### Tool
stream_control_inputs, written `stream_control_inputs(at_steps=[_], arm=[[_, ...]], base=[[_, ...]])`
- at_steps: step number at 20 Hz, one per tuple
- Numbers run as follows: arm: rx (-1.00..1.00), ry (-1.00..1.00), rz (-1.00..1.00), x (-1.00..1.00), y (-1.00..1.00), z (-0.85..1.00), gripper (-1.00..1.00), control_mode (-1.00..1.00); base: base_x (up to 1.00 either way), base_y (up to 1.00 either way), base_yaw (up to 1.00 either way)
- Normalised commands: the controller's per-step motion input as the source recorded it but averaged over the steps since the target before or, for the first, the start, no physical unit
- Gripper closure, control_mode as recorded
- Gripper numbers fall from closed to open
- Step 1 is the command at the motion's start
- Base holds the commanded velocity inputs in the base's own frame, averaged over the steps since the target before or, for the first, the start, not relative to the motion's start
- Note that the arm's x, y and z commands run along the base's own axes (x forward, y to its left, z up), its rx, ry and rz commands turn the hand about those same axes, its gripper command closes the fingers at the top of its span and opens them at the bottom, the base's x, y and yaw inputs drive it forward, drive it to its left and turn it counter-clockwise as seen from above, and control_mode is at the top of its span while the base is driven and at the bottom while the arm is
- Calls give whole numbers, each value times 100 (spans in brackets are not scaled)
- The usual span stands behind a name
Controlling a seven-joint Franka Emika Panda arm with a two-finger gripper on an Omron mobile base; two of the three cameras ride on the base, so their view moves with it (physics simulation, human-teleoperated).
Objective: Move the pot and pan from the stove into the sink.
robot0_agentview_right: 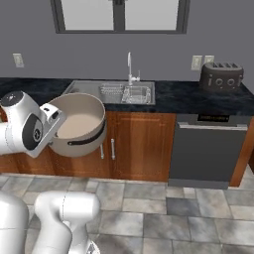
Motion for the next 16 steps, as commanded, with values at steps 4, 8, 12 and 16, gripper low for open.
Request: stream_control_inputs(at_steps=[4, 8, 12, 16], arm=[[0, 0, 0, 0, 0, 0, 100, 100], [0, 0, 0, 0, 0, 0, 100, 100], [0, 0, 0, 0, 0, 0, 100, 100], [0, 0, 0, 0, 0, 0, 100, 100]], base=[[23, 4, 0], [47, 27, -4], [48, 34, -4], [44, 35, -4]])
